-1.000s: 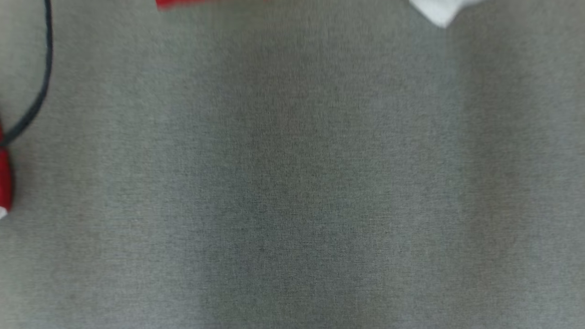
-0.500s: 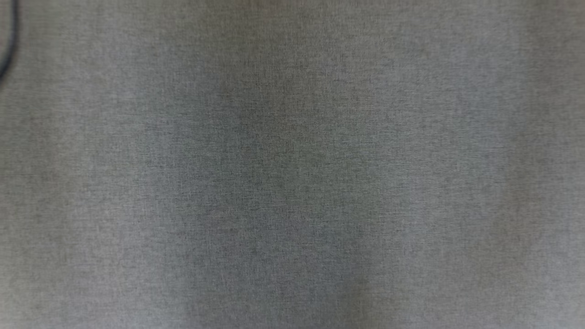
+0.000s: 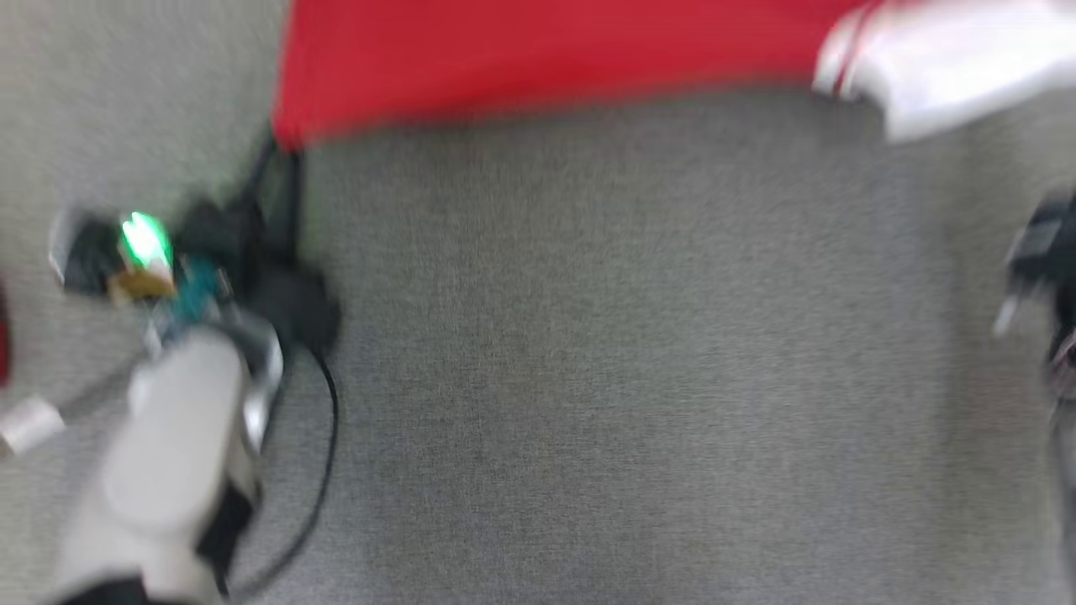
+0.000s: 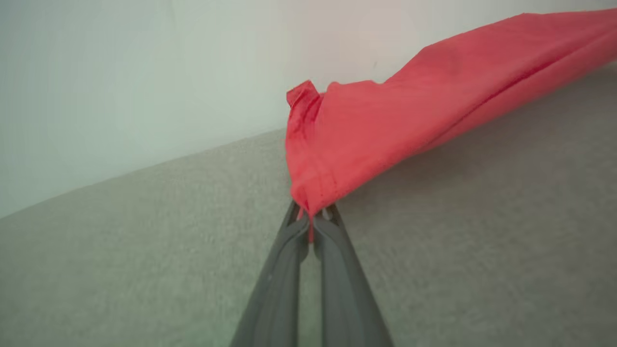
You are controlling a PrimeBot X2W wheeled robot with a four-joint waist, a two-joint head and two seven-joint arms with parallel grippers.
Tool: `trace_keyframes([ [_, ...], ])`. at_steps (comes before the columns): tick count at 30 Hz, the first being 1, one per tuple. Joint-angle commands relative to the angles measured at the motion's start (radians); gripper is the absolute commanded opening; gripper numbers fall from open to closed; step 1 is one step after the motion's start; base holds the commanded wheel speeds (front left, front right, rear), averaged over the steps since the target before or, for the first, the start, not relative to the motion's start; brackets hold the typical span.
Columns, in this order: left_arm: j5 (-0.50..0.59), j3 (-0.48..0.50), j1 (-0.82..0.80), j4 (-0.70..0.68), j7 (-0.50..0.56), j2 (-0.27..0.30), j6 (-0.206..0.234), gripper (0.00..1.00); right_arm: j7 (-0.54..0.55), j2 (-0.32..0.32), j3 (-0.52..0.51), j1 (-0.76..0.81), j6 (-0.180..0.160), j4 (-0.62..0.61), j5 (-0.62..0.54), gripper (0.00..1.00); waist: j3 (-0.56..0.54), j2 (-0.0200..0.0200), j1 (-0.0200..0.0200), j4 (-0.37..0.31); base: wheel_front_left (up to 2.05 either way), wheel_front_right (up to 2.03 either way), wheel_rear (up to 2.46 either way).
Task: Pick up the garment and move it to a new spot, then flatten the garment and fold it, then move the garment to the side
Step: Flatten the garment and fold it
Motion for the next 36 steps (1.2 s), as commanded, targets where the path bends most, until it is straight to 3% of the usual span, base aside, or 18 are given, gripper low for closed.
trace_keyframes([
  [1, 0.0, 0.005, 0.053, 0.0, -0.003, -0.005, 0.003, 0.0, 0.0, 0.018, -0.015, 0.048, -0.003, -0.002, 0.013, 0.0, -0.125, 0.0001, 0.0002, -0.005, 0.0, 0.0, 0.0],
  [10, -0.048, 0.105, 0.443, 0.043, -0.002, -0.087, -0.003, 0.0, 0.0, 0.149, 0.007, 0.41, -0.003, 0.041, -0.008, 0.0, -0.342, 0.0001, 0.0002, -0.04, 0.0, 0.0, 0.0],
  [19, -0.024, 0.178, 0.702, 0.077, -0.002, -0.142, -0.027, 0.0, -0.001, 0.186, 0.034, 0.643, -0.003, 0.1, -0.037, 0.0, -0.515, 0.0001, 0.0002, -0.044, 0.0, 0.0, 0.0],
  [27, 0.006, 0.222, 0.837, 0.084, -0.003, -0.166, -0.051, 0.0, 0.0, 0.201, 0.029, 0.814, -0.003, 0.128, -0.047, 0.0, -0.588, 0.0001, 0.0002, -0.064, 0.0, 0.0, 0.0],
  [36, 0.016, 0.267, 0.888, 0.082, -0.003, -0.193, -0.056, 0.0, -0.001, 0.211, 0.013, 0.913, -0.003, 0.112, -0.051, 0.0, -0.593, 0.0001, 0.0002, -0.083, 0.0, 0.0, 0.0],
])
